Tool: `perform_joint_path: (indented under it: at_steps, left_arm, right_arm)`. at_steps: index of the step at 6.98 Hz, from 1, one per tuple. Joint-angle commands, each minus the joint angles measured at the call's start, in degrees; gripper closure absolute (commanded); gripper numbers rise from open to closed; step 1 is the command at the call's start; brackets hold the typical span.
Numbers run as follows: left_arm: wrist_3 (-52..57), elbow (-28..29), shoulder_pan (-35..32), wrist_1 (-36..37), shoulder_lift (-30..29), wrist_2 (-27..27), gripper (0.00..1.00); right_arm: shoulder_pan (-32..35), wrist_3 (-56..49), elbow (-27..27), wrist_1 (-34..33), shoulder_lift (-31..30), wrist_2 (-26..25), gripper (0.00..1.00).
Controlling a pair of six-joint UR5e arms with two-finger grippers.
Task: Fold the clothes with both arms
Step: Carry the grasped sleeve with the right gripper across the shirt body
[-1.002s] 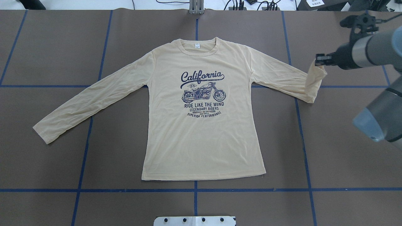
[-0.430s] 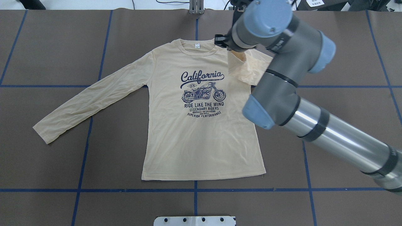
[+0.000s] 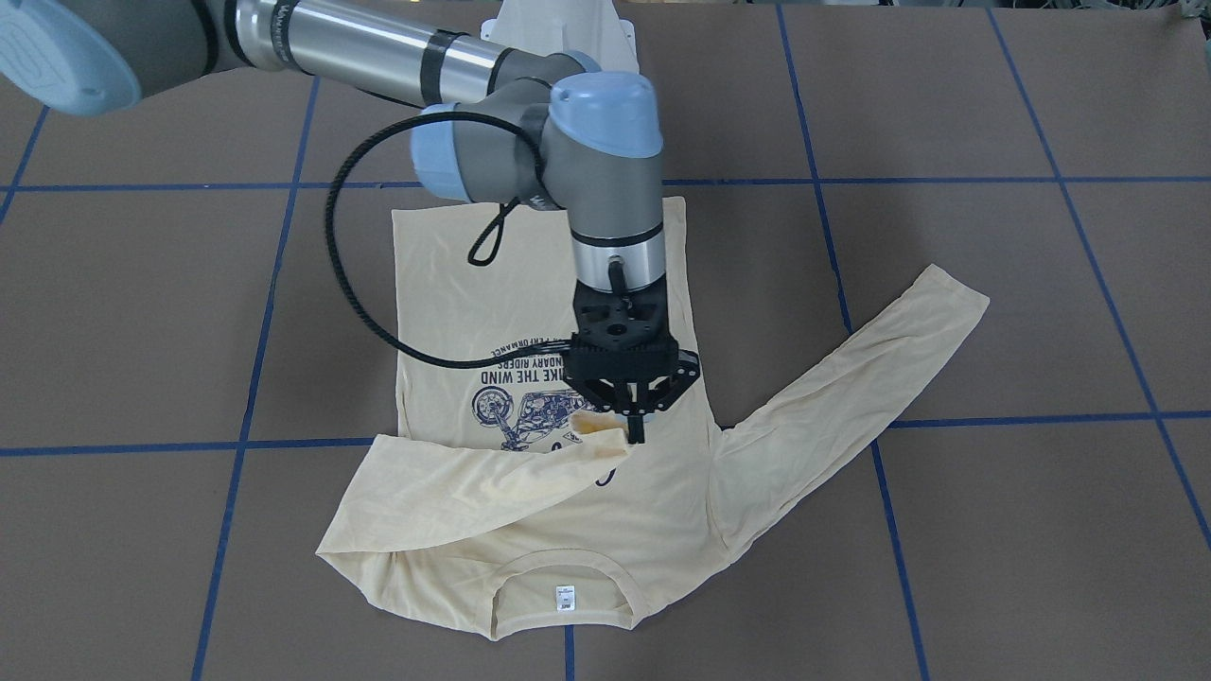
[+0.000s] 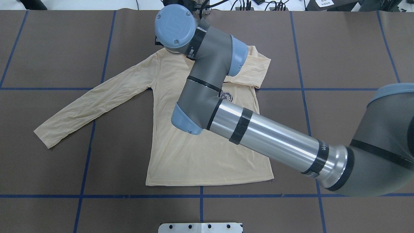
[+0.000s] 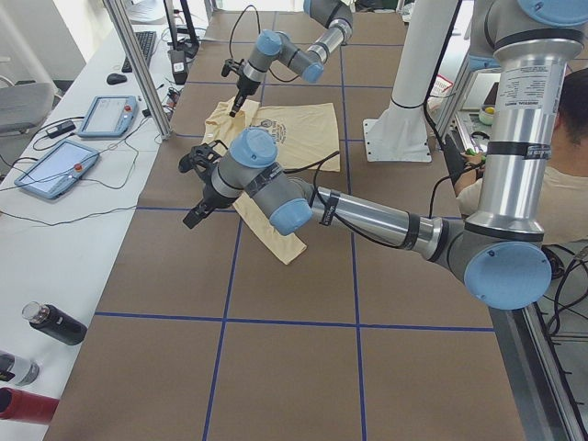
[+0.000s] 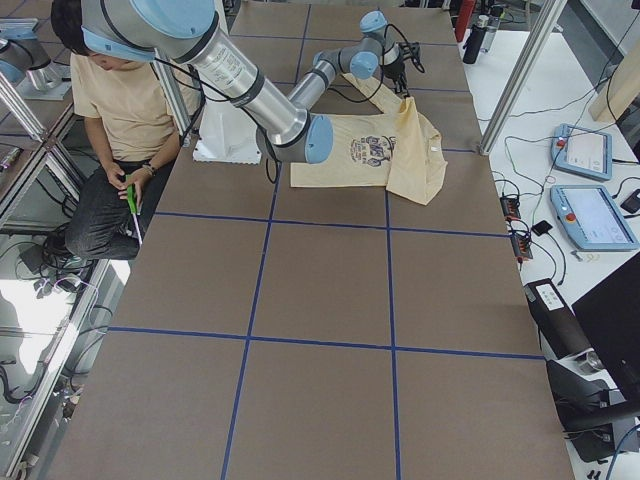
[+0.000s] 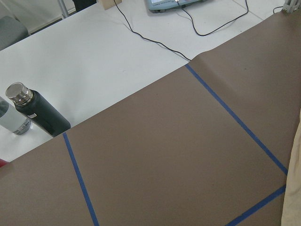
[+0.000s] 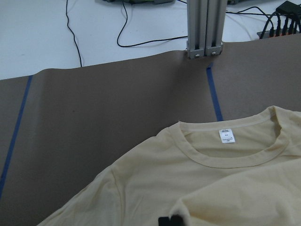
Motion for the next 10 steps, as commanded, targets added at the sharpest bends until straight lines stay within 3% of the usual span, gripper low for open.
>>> perform_joint_path:
  at_steps: [1, 2, 3, 4, 7, 9, 10]
  left_arm:
    - [-0.06, 0.02, 0.0, 0.0, -0.11, 0.0, 0.0]
    - [-0.06, 0.11, 0.0, 0.09, -0.11, 0.0, 0.0]
    - [-0.06, 0.02, 0.0, 0.0, -0.11, 0.0, 0.0]
    - [-0.06, 0.02, 0.0, 0.0, -0.11, 0.0, 0.0]
    - [-0.4, -0.07, 0.0, 0.09, 0.16, -0.09, 0.0]
    - [-5.13, -0.41, 1.91, -0.09, 0.16, -0.52, 0.0]
    - [-8.2, -0.85, 6.46, -1.13, 0.16, -0.35, 0.0]
  right_arm:
    - [-4.19, 1.21, -8.94, 1.65, 7.85, -3.97, 1.0]
    - [-5.68, 1.3, -13.84, 3.57, 10.84, -5.81, 1.0]
    - [-6.05, 1.22, -14.94, 4.37, 10.95, -6.35, 1.0]
    - [-6.05, 1.13, -14.95, 4.38, 10.96, -6.88, 0.01]
    - [-3.95, 1.57, -14.42, 1.94, 13.58, -4.62, 0.01]
    - [3.49, -0.96, -10.49, -8.49, 12.46, 6.24, 0.01]
    - [6.58, -5.16, -3.94, -12.37, 7.84, 10.74, 0.0]
